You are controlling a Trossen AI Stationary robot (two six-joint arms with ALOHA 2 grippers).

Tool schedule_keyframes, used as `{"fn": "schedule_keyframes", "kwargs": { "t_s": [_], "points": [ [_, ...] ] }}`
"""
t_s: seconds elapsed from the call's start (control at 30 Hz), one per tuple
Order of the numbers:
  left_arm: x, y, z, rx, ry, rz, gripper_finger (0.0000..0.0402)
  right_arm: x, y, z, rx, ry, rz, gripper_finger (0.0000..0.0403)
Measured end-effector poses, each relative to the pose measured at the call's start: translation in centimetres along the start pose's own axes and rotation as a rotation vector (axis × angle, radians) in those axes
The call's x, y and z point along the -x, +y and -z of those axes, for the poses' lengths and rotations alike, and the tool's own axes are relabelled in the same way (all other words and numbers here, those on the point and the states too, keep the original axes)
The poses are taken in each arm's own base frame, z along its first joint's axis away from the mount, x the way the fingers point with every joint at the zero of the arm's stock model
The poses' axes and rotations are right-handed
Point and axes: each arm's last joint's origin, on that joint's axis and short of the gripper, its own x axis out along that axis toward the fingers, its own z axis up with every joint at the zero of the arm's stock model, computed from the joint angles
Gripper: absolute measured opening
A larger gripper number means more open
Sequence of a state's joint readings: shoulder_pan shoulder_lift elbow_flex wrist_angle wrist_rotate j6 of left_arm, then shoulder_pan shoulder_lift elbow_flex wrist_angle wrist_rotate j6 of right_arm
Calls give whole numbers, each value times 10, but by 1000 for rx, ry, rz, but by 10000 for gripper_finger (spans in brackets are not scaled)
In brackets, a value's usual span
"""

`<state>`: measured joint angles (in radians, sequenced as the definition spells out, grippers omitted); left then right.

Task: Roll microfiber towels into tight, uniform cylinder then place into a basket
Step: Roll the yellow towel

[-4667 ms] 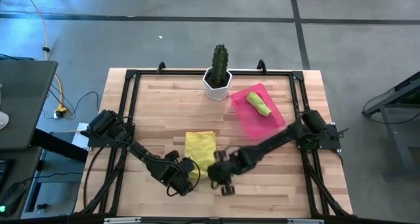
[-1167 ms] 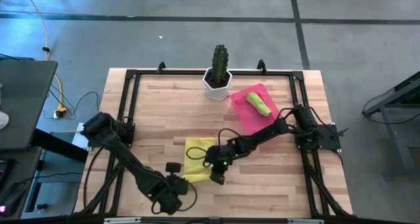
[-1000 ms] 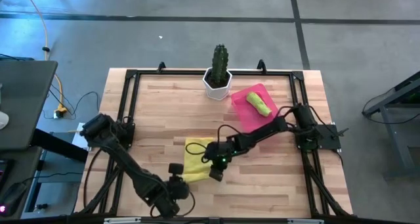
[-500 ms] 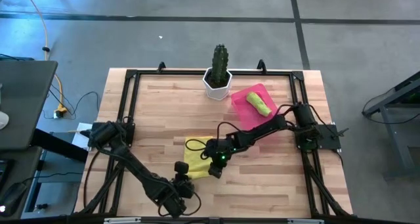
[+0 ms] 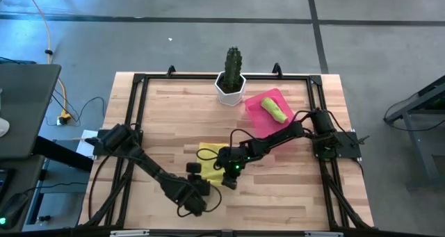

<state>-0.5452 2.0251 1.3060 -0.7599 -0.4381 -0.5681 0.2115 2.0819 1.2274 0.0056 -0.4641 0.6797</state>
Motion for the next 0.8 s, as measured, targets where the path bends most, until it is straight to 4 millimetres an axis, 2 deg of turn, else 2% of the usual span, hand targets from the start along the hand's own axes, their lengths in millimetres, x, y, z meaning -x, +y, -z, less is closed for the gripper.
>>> {"fn": "schedule_keyframes", "kwargs": {
  "t_s": [0.23, 0.47, 0.6, 0.7, 0.8],
  "points": [
    [-4, 11, -7, 59, 114, 172, 34, 7, 7, -1, 195, 11, -35, 83],
    [-2, 3, -5, 186, 192, 298, 4, 30, 41, 7, 526, 17, -69, 102],
    [-2, 1, -7, 247, 187, 327, 5, 39, 68, 23, 701, 0, 19, 103],
    [-3, 2, -9, 290, 195, 332, 5, 36, 93, 41, 851, -48, 111, 103],
    [-6, 7, -12, 318, 201, 335, 5, 28, 110, 60, 984, -111, 288, 103]
  ]
}}
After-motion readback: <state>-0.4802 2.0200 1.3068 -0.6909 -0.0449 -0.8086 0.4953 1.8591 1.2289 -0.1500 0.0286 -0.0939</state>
